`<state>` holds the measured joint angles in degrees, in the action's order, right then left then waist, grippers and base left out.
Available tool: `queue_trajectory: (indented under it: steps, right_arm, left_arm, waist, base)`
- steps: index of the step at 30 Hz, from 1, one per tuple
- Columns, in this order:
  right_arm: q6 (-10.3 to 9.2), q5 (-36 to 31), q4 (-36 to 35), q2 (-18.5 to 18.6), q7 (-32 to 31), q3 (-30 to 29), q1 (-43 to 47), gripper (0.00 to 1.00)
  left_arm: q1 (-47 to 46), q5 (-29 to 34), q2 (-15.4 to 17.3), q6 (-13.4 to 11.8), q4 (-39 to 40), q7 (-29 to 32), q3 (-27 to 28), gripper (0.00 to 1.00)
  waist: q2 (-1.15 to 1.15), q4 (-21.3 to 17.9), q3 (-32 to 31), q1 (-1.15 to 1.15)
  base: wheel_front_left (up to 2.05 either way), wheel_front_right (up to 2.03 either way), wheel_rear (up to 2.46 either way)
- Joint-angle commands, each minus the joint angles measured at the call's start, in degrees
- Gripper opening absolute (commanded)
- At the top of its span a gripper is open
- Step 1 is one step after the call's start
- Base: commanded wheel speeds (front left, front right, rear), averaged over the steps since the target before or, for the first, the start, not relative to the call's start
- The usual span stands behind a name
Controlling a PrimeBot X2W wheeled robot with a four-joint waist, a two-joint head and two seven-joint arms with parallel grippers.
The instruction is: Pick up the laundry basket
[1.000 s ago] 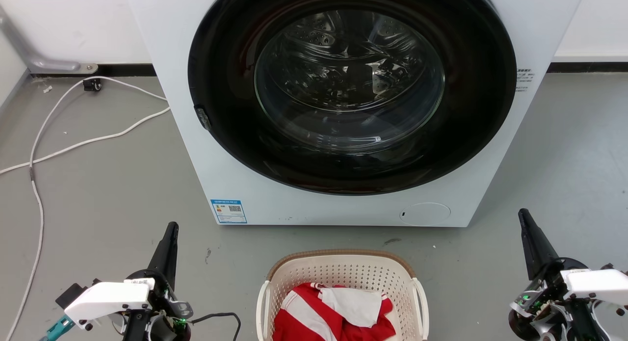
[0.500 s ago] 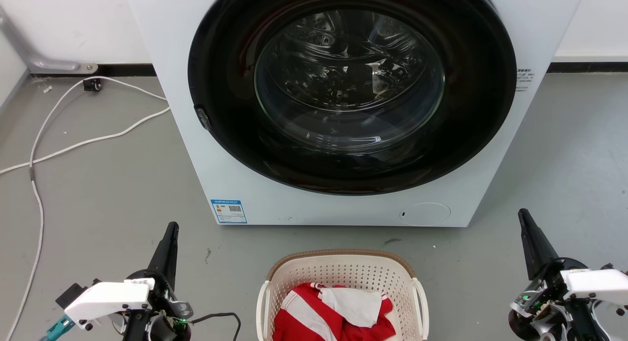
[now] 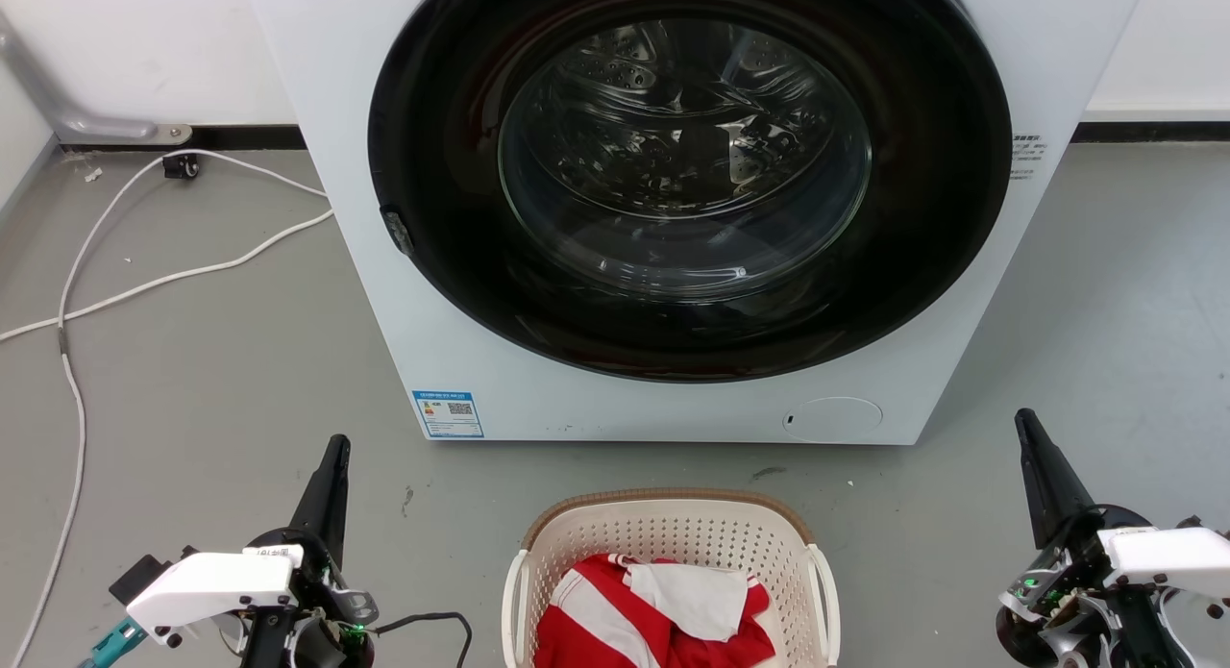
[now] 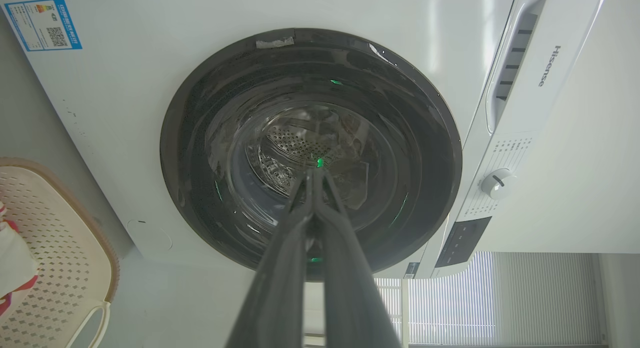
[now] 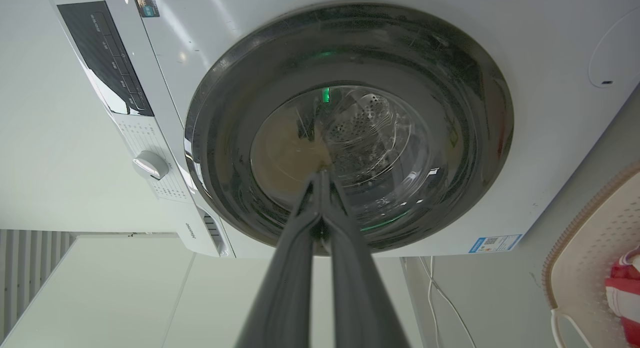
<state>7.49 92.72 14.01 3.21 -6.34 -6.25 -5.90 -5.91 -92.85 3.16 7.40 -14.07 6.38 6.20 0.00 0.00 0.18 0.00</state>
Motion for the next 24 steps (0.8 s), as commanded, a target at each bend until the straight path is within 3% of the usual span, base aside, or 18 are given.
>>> queue_trajectory:
  steps: [1, 2, 3, 17, 24]
  right_arm:
    - [0.0, -0.2, 0.1, -0.2, -0.2, -0.1, -0.6, 0.0]
    - [0.0, -0.2, 0.1, -0.2, -0.2, -0.1, -0.6, 0.0]
    - [0.0, 0.0, 0.1, 0.0, 0.0, 0.0, 0.0, 1.0]
    - [0.0, -1.2, -0.3, -0.2, 3.1, 1.6, 2.5, 1.0]
    - [0.0, -4.3, -0.5, -0.2, 5.0, 0.8, 2.8, 1.0]
  left_arm:
    - [-0.6, 0.4, -0.1, 0.2, -0.1, 0.0, 0.2, 0.0]
    - [-0.6, 0.4, -0.1, 0.2, -0.1, 0.0, 0.2, 0.0]
    - [0.0, 0.0, 0.0, 0.0, -0.1, 0.0, 0.0, 1.0]
    - [2.8, 0.8, -0.4, -0.1, 0.3, -3.1, -1.2, 1.0]
    - [3.1, 3.7, -0.4, 0.0, -0.8, -4.9, 1.7, 1.0]
  waist:
    - [0.0, 0.0, 0.0, 0.0]
    - [0.0, 0.0, 0.0, 0.0]
    - [0.0, 0.0, 0.0, 0.0]
    - [0.0, 0.0, 0.0, 0.0]
    - [0.0, 0.0, 0.0, 0.0]
  base:
    - [0.0, 0.0, 0.0]
    - [0.0, 0.0, 0.0]
    - [0.0, 0.0, 0.0]
    - [0.0, 0.0, 0.0]
    - [0.0, 0.0, 0.0]
